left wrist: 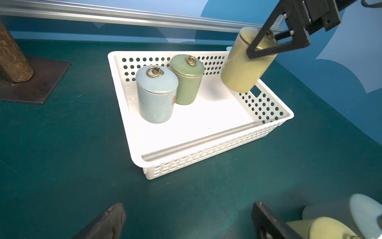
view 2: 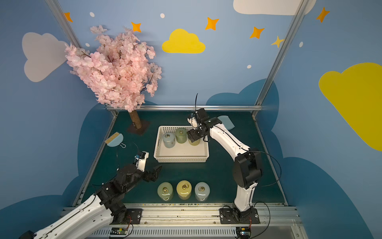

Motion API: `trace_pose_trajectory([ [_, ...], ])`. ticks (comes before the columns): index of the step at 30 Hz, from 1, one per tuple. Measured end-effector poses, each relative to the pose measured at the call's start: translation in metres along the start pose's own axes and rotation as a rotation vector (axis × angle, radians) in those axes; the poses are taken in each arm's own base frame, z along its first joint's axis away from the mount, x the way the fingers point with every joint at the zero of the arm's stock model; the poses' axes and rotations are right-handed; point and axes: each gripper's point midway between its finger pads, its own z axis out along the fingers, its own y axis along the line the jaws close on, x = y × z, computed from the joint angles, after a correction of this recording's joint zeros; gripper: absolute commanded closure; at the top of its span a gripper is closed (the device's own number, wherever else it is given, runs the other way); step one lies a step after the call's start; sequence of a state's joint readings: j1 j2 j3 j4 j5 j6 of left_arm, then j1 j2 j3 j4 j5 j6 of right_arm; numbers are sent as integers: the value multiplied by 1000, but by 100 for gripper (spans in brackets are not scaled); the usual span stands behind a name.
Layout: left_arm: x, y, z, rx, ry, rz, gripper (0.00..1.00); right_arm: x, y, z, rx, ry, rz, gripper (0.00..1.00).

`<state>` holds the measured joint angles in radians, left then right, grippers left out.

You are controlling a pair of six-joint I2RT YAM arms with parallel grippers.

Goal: Take the tea canister out of the basket
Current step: Pick up the tea canister from the basket, then place the tea canister at the center of the board.

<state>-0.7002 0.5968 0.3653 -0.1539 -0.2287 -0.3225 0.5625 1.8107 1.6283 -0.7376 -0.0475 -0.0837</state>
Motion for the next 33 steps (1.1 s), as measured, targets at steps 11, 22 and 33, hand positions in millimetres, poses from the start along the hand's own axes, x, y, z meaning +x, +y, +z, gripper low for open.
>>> trace_pose_trajectory([
  [11,-10,-6,-7,16,13,-37,0,23,23,-34,6,-22,-12,52],
  [22,-12,-10,-9,28,42,-56,0,54,41,-61,6,-33,-22,52],
  [33,-11,-12,-9,33,68,-69,0,87,54,-78,-15,-47,18,52],
])
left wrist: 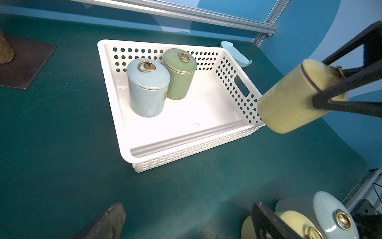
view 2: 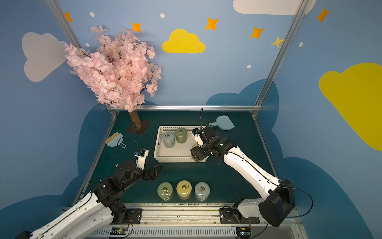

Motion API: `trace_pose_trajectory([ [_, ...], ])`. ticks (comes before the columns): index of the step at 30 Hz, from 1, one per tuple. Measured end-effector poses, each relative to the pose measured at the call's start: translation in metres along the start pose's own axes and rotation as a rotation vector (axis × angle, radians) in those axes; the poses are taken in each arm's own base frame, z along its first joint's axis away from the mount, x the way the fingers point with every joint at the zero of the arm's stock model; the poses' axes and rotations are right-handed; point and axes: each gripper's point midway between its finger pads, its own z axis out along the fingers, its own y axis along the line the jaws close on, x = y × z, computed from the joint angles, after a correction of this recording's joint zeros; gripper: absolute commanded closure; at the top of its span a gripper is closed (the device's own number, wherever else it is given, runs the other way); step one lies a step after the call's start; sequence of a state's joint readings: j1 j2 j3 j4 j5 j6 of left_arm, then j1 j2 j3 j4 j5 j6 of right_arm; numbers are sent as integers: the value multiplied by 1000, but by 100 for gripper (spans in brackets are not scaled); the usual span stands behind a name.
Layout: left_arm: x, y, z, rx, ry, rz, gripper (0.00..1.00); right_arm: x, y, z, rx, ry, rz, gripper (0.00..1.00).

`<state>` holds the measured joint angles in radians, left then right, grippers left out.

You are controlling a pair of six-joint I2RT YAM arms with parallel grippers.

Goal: Take the tea canister out of the basket
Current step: Place the tea canister at the center of the board.

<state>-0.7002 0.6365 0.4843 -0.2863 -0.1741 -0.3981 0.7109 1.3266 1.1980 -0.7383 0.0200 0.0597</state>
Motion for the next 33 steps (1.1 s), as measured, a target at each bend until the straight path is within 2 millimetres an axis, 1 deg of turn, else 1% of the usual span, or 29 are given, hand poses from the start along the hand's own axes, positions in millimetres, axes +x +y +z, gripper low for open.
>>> trace_pose_trajectory([
  [12,0,0,-1,-1,7,-2,0,33,15,-3,-9,32,42,53],
  [22,1,0,-1,-3,11,-2,0,46,17,-6,3,33,76,53],
  [28,1,1,-1,-5,12,-5,0,66,16,1,15,72,110,53],
  [33,1,1,-1,-5,11,-9,0,79,16,8,26,100,139,53],
])
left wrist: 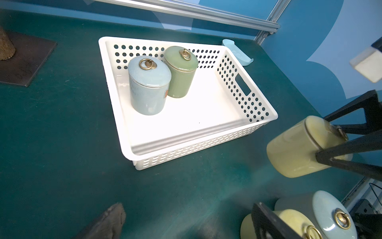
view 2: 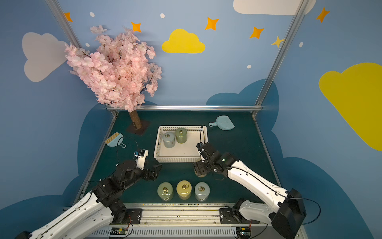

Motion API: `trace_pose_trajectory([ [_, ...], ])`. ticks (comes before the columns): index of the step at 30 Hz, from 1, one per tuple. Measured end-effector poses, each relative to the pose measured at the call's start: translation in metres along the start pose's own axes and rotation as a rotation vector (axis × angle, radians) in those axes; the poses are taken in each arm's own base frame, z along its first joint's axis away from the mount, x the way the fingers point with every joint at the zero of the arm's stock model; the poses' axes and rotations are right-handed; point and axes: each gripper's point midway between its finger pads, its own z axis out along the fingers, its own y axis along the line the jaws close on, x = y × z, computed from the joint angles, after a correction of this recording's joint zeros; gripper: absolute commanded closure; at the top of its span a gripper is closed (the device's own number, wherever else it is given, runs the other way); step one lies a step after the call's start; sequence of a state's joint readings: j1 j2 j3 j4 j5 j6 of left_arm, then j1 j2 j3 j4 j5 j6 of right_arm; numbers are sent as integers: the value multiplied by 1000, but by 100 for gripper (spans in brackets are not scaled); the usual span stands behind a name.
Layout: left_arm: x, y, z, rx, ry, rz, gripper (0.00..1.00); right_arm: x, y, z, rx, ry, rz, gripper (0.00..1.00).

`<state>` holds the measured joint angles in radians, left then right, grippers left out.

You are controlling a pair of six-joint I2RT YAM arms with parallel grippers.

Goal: Take the tea canister out of the basket
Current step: Place the tea canister at the center of the board.

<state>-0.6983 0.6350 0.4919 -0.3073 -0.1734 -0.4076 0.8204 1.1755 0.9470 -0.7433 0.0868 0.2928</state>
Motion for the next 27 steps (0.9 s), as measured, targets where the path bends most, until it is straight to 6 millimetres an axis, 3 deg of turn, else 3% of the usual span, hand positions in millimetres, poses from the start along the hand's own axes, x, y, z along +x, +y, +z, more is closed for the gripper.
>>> trace_pose_trajectory([
  [27,-2,0,0,-2,-2,-1,0,14,0,38,26,13,87,54],
])
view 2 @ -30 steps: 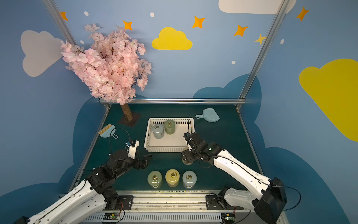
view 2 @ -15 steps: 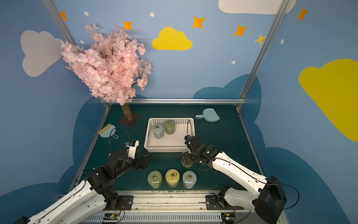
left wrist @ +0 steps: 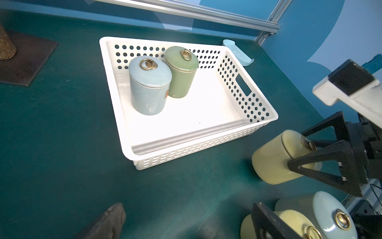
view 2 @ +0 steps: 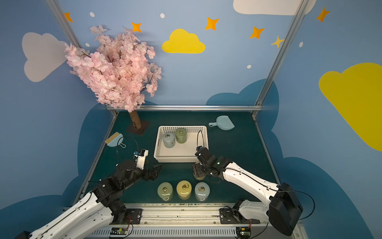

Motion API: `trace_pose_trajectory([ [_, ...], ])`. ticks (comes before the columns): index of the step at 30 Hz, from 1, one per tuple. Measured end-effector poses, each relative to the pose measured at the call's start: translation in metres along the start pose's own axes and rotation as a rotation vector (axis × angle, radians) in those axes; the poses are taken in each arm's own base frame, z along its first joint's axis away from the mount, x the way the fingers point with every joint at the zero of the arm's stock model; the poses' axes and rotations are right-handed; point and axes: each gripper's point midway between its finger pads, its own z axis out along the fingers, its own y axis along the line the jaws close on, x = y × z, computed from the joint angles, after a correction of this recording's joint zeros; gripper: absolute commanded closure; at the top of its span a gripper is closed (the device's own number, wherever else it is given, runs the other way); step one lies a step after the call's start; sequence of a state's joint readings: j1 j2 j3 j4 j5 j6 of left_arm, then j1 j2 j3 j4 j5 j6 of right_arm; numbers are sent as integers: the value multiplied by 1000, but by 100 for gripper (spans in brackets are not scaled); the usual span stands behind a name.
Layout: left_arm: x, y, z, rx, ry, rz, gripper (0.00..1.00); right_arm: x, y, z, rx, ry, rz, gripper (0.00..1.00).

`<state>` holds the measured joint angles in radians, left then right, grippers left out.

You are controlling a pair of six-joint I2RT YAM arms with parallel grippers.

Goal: Take the tea canister out of the basket
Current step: Place the tea canister at the center of the board.

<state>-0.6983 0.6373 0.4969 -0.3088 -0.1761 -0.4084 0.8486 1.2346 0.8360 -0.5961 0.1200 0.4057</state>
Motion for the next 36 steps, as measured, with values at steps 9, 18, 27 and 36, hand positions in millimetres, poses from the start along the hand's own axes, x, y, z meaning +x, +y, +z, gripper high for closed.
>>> trace_pose_trajectory([
  [9,-5,-2,1,1,-2,0,0,9,-1,11,14,25,1,54],
  [18,-4,-2,3,-3,8,1,0,14,-2,15,27,30,5,54],
  [27,-13,-6,3,1,0,2,0,14,-2,15,34,23,7,26],
  [36,-22,-11,9,3,4,9,0,14,1,8,20,7,9,2],
])
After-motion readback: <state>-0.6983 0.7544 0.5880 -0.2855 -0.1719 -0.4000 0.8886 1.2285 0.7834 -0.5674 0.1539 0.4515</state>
